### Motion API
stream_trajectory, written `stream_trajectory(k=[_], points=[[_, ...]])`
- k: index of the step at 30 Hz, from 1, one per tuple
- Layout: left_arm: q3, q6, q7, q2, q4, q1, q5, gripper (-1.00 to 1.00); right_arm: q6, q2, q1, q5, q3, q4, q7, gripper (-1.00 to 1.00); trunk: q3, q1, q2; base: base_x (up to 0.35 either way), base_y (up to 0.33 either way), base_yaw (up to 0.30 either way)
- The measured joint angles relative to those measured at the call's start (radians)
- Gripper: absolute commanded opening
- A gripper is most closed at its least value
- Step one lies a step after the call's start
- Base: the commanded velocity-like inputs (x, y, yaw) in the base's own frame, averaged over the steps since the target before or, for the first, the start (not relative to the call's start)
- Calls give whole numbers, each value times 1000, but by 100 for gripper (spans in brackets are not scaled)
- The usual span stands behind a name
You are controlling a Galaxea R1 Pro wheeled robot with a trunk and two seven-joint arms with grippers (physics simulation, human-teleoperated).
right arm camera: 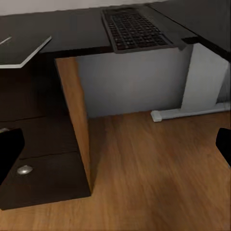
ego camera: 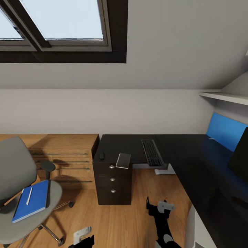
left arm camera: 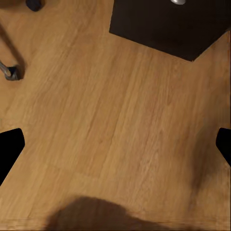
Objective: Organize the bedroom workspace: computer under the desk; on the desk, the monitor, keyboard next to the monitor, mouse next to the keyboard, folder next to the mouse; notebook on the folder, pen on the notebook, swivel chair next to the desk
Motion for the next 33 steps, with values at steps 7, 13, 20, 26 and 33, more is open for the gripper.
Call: stream_trajectory(k=[7, 13, 20, 26, 33], points=[[65, 391, 2, 2, -316, 0, 0, 100, 1, 2, -2, -226, -67, -163, 16, 100, 0, 0, 0, 6, 0, 0], [262, 545, 2, 1, -534, 0, 62, 100, 130, 0, -34, -496, -76, -327, 34, 100, -3, 4, -7, 0, 0, 0], [282, 550, 5, 35, -534, 1, 113, 100, 190, -1, -56, -680, -74, -323, 224, 100, -25, 31, -56, 0, 0, 0], [280, 550, 5, 37, -534, 1, 108, 100, 193, -2, -55, -686, -73, -343, 240, 100, -44, 54, -98, 0, 0, 0], [280, 551, 5, 37, -533, 1, 109, 100, 192, -3, -53, -686, -73, -361, 241, 100, -66, 80, -147, 0, 0, 0]])
